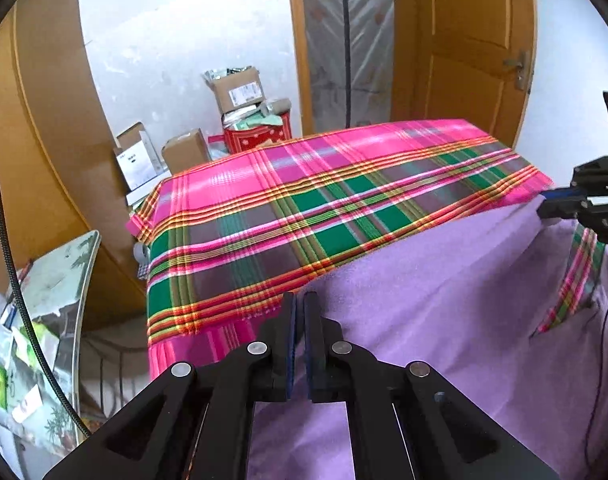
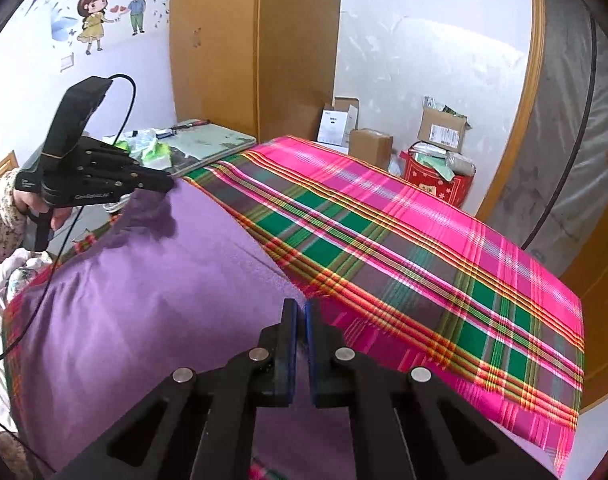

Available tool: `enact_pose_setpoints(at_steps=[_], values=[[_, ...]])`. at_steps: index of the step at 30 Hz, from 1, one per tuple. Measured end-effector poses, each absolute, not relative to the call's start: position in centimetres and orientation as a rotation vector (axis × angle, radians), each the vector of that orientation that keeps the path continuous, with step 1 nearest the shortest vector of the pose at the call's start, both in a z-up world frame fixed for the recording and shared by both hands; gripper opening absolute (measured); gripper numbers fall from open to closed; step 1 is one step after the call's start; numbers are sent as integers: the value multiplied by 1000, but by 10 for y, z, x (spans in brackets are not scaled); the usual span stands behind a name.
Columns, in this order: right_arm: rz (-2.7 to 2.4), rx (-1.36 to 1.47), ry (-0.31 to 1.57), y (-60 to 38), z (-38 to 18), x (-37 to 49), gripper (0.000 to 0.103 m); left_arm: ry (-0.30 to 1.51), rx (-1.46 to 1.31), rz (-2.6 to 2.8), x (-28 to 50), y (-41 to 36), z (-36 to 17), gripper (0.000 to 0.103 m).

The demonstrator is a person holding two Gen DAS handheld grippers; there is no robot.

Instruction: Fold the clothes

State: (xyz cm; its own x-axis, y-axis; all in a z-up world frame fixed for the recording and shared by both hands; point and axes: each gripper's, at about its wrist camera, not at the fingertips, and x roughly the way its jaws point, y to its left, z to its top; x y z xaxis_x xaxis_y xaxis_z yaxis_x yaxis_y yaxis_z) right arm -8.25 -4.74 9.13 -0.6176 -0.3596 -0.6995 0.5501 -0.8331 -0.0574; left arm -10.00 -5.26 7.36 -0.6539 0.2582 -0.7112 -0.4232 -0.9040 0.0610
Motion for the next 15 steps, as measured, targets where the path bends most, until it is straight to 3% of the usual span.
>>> enact_pose_setpoints(at_steps=[15], values=[[-2405,914,401,-62,109,-12,4,321,-1004,2578,-41,-61,88,4]])
